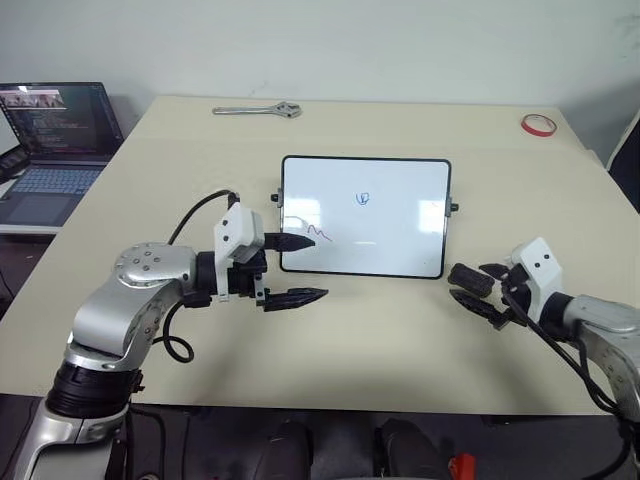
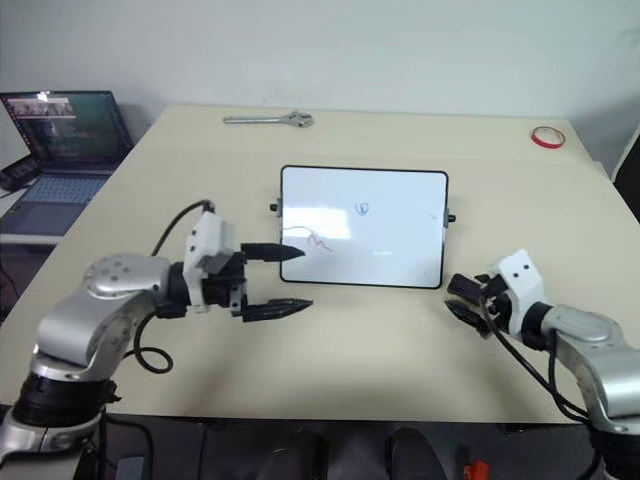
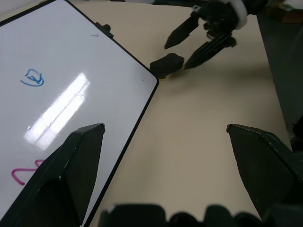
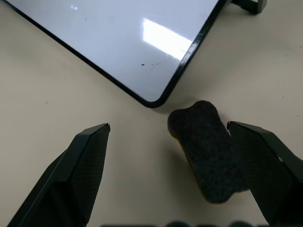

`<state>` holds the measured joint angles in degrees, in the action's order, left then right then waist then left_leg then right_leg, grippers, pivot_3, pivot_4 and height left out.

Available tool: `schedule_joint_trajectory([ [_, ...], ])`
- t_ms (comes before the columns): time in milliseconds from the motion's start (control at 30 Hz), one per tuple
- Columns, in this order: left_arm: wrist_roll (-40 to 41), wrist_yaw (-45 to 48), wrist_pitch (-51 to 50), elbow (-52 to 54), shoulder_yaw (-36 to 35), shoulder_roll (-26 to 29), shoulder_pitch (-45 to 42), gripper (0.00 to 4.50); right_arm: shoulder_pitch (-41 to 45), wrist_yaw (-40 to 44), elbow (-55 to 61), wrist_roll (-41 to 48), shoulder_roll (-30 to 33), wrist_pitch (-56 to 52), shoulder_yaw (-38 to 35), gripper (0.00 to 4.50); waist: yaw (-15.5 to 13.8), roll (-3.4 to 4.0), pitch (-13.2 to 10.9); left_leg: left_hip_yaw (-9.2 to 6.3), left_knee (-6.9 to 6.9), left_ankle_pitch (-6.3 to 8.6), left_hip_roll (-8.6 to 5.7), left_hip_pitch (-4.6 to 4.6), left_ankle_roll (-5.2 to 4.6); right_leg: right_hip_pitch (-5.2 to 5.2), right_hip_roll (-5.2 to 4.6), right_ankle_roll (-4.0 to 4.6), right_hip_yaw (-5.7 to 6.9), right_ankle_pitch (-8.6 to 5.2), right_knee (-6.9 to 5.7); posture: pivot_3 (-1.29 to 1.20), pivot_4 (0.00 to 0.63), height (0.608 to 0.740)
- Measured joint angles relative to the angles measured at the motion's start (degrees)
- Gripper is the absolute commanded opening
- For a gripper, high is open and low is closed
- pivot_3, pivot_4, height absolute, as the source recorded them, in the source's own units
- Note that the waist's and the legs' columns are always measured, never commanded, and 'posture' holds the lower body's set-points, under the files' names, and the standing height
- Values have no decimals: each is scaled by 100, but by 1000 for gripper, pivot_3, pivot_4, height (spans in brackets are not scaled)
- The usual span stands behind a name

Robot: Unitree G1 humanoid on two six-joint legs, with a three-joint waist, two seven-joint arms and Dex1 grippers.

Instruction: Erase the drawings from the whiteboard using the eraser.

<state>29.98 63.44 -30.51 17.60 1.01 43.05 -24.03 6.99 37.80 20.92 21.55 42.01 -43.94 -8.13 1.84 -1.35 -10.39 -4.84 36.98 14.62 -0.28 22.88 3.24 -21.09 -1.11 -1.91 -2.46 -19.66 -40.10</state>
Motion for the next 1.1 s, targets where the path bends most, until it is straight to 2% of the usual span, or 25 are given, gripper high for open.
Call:
schedule_joint_trajectory([
  [333, -1, 71, 16, -28, 102, -16, -134, 4500, 365, 240, -1165, -488, 21, 751, 475, 4441, 2, 0, 0, 2, -1, 0, 2, 1, 0, -3, -1, 0, -1, 0, 1, 0, 150, 740],
  [433, -1, 63, 15, -26, 102, -16, -124, 4500, 366, 287, -1203, -500, 21, 782, 475, 3755, 2, 0, 0, 1, 0, 0, 2, 1, 0, -2, -1, 0, -1, 0, 0, 0, 150, 740],
  [633, 1, 5, 12, -24, 102, -16, -115, 4500, 365, 289, -1196, -489, 1, 783, 481, 1654, 2, 0, 0, -2, 0, 0, 2, 1, 0, -2, -2, 0, -1, 0, 0, 0, 150, 740],
  [667, 3, -2, 12, -24, 102, -16, -115, 4500, 361, 287, -1183, -478, -2, 775, 481, 1358, 2, 0, 0, -3, 1, 0, 2, 1, 0, -2, -1, 0, -1, 0, 0, 0, 150, 740],
  [700, 5, -5, 12, -24, 102, -16, -115, 4500, 345, 279, -1157, -461, -2, 758, 478, 1244, 2, 0, 0, -3, 1, 0, 2, 1, 0, -2, -2, 0, -1, 0, 0, 0, 150, 740],
  [967, 7, -10, 13, -25, 101, -18, -115, 4500, 35, 207, -873, -500, 114, 719, 357, 1142, -5, 0, 0, -5, 2, 0, 1, 1, 0, -1, -1, 0, -1, 0, 0, 0, 150, 740],
  [1100, 7, -14, 22, -27, 102, -27, -114, 4500, -161, -9, -708, -983, 398, 909, 389, 1138, -6, 0, 0, -4, 3, 0, 0, 1, 0, 0, -1, 0, -1, 0, -1, 0, 150, 740],
])
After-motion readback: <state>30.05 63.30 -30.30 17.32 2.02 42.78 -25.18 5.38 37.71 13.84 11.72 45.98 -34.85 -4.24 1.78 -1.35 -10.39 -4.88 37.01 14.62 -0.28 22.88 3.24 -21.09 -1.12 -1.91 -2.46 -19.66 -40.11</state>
